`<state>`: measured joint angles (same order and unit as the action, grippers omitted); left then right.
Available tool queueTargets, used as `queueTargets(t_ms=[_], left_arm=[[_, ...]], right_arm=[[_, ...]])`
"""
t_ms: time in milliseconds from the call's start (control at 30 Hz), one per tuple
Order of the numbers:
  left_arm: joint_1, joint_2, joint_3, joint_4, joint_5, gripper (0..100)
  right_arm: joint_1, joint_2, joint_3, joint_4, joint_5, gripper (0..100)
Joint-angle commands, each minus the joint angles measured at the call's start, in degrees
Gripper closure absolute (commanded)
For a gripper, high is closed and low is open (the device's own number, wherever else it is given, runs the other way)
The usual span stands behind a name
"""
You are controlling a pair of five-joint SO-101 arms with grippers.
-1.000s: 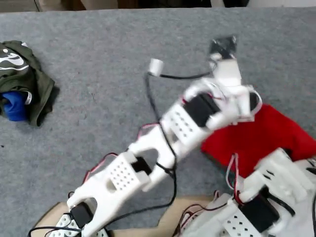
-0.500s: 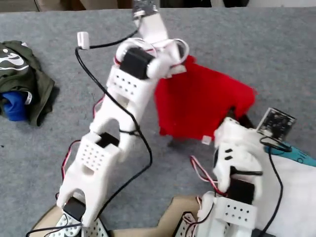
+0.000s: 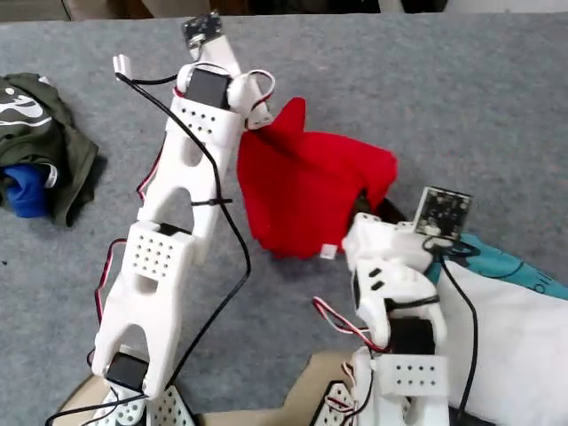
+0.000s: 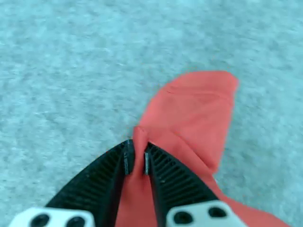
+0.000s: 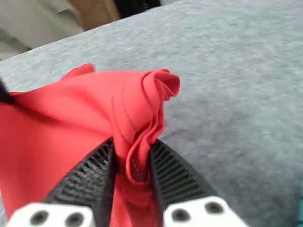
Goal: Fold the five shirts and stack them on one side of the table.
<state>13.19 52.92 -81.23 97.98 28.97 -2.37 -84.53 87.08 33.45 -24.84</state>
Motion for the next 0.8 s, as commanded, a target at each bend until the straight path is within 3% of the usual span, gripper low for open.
queueTargets(t_ms=[0, 567, 767], left_arm=[[-5.0, 0.4, -0.3, 0.2, -0.8, 98], [-15.3, 5.8, -0.2, 0.3, -2.5, 98], [-15.6, 9.9, -0.6, -0.1, -2.5, 98]], right_arm=[[-1.8, 4.2, -1.5, -1.3, -1.2, 99.3], [-2.2, 53.3, -29.4, -6.2, -1.3, 99.3], [-2.1, 56.7, -31.2, -6.1, -0.9, 99.3]])
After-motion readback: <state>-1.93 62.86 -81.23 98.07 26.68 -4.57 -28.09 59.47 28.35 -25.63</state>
